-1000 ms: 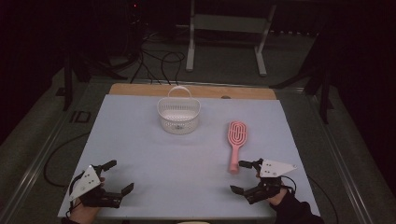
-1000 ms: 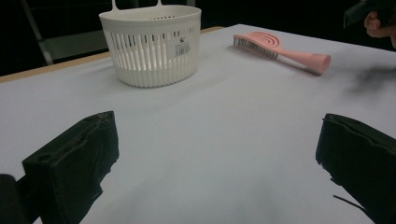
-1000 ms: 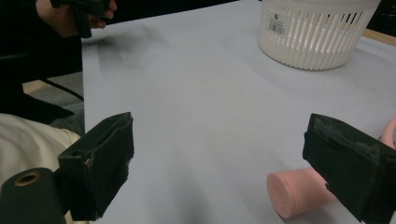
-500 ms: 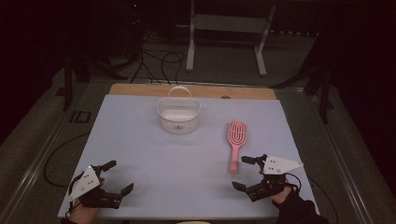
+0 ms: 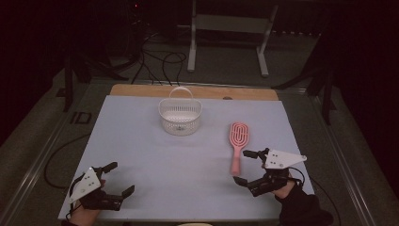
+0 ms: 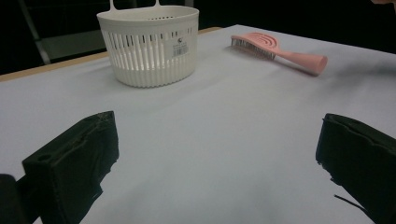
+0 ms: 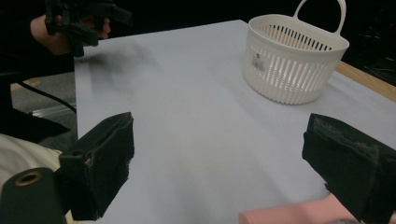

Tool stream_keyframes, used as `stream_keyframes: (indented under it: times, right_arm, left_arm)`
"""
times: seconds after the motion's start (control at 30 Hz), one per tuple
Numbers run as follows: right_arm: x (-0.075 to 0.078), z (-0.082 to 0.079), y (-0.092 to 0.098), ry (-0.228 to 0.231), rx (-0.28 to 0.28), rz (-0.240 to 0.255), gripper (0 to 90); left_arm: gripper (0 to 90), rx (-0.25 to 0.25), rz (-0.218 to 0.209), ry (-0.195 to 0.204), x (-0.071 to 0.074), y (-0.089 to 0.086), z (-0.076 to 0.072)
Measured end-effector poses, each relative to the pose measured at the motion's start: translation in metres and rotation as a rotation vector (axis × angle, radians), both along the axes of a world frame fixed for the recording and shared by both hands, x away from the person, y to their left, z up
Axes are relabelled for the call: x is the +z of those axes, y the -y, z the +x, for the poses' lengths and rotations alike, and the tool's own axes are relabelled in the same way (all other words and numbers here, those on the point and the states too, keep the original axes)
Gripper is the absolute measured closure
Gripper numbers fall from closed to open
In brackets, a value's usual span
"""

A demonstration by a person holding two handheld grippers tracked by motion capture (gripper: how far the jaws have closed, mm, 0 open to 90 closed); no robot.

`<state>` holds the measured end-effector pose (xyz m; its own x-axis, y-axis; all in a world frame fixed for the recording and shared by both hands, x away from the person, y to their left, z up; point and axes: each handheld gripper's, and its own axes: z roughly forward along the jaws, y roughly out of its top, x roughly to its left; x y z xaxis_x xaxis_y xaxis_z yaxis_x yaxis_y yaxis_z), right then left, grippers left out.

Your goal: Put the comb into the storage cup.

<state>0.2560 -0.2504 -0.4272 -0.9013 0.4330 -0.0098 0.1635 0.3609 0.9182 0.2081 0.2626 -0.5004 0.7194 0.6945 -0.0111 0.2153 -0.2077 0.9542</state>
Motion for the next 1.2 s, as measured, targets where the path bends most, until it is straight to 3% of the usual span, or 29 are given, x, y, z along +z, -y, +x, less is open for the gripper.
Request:
stream_keyframes:
  times: [0.53,1.2]
  right_arm:
    - [0.019,0.02,-0.015,0.019,0.013,-0.029,9.2]
    - [0.021,0.052,-0.038,-0.002,0.044,-0.044,10.2]
  left_arm:
    - [0.2,-0.002,-0.001,-0.007,-0.001,-0.001,0.001]
    - [0.2,-0.004,-0.006,-0.013,-0.001,-0.001,0.001]
